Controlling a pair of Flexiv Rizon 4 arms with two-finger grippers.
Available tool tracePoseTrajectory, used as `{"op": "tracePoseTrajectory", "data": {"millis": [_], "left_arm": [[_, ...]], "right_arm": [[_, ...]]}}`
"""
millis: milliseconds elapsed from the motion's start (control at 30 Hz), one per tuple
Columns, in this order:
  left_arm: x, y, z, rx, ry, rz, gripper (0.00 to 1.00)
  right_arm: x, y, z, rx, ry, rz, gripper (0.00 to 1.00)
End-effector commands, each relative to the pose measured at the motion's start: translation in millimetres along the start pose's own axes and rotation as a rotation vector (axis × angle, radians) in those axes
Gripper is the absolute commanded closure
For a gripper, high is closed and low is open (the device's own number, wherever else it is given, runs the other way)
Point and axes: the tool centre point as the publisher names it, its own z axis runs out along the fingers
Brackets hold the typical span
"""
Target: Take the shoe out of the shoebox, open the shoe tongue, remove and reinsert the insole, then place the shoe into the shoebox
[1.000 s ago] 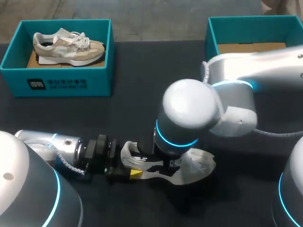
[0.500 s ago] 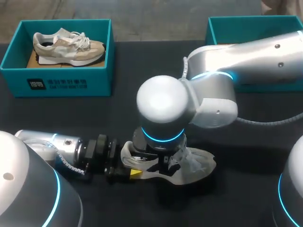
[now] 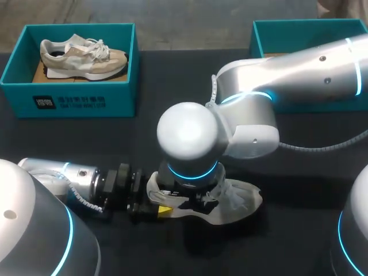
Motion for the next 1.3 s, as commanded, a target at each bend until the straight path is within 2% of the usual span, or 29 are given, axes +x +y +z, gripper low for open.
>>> {"op": "tracePoseTrajectory", "data": {"millis": [33, 167, 367, 567, 700, 867, 1133, 1167, 1233, 1300], "left_arm": [[-0.9, -0.2, 0.5, 0.0, 0.001, 0.0, 1.0], [-0.9, -0.2, 0.5, 0.0, 0.001, 0.0, 1.0], [-0.9, -0.2, 0.5, 0.0, 0.001, 0.0, 1.0], [-0.9, -0.2, 0.5, 0.0, 0.001, 0.0, 1.0], [-0.9, -0.2, 0.5, 0.0, 0.001, 0.0, 1.0], [-0.9, -0.2, 0.5, 0.0, 0.001, 0.0, 1.0], [-0.9, -0.2, 0.5, 0.0, 0.001, 0.0, 1.0], [-0.9, -0.2, 0.5, 0.0, 0.001, 0.0, 1.0], [-0.9, -0.2, 0.5, 0.0, 0.001, 0.0, 1.0], [-0.9, -0.2, 0.5, 0.0, 0.001, 0.0, 1.0]], "right_arm": [[2.0, -1.5, 4.0, 0.005, 0.001, 0.009, 0.76], [3.5, -5.5, 7.2, 0.008, 0.01, 0.025, 0.64], [0.7, -2.8, 14.9, 0.012, 0.041, 0.022, 0.64], [-0.4, 1.2, 31.5, 0.01, 0.149, 0.01, 0.65], [2.9, 4.1, 40.9, 0.035, 0.228, 0.001, 0.69], [16.7, 7.5, 43.4, 0.067, 0.308, -0.009, 0.74], [39.8, 13.1, 40.5, 0.11, 0.358, -0.022, 0.8], [41.9, 13.3, 39.4, 0.11, 0.358, -0.022, 0.83], [45.9, 14.1, 37.5, 0.109, 0.359, -0.021, 0.98], [49.2, 14.2, 35.7, 0.108, 0.36, -0.022, 1.0]]}}
